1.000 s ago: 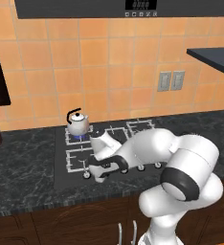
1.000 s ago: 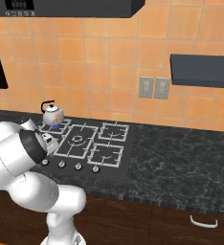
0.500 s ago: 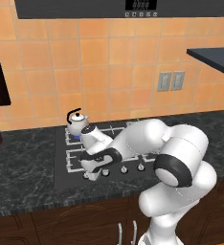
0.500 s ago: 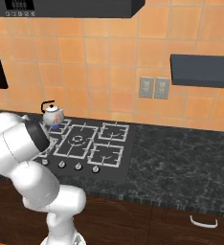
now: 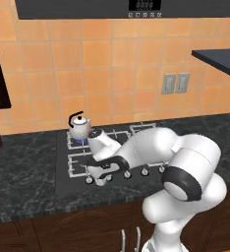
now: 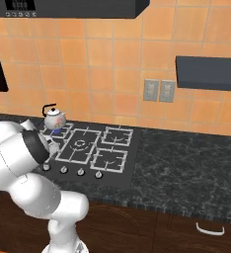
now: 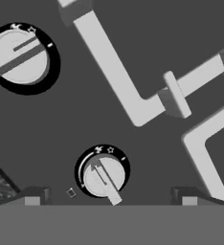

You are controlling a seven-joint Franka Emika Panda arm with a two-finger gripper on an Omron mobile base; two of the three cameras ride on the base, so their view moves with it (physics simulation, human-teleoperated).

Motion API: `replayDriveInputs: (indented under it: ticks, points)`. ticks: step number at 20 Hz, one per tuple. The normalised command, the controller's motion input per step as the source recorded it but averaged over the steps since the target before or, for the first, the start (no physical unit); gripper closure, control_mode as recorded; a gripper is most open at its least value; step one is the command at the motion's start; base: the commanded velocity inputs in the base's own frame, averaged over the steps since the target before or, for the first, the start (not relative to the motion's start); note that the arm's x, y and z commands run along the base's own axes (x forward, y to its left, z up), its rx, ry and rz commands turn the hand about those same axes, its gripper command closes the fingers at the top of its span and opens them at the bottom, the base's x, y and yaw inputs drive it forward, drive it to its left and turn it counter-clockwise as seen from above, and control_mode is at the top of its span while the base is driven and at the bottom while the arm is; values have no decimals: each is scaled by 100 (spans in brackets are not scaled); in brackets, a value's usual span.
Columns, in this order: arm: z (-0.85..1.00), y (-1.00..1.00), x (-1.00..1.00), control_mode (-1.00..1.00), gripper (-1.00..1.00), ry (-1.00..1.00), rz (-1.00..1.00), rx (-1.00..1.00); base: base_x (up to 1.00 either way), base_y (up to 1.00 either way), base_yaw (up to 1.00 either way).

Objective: Turn off the rear left burner of the stove.

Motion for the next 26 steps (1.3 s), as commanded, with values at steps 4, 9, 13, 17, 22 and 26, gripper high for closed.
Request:
replayDriveInputs:
  ticks: [4,9,13,17,22,26]
  points:
    - [-14,2,0,-100,-100,0,0,0,0,0,0]
    - [-15,13,3,-100,-100,0,0,0,0,0,0]
    - [-5,25,10,-100,100,0,0,0,0,0,0]
    - [0,0,0,-100,100,0,0,0,0,0,0]
    - [0,0,0,-100,100,0,-2,0,0,0,0]
    - [-9,0,0,-100,100,0,-7,0,0,0,0]
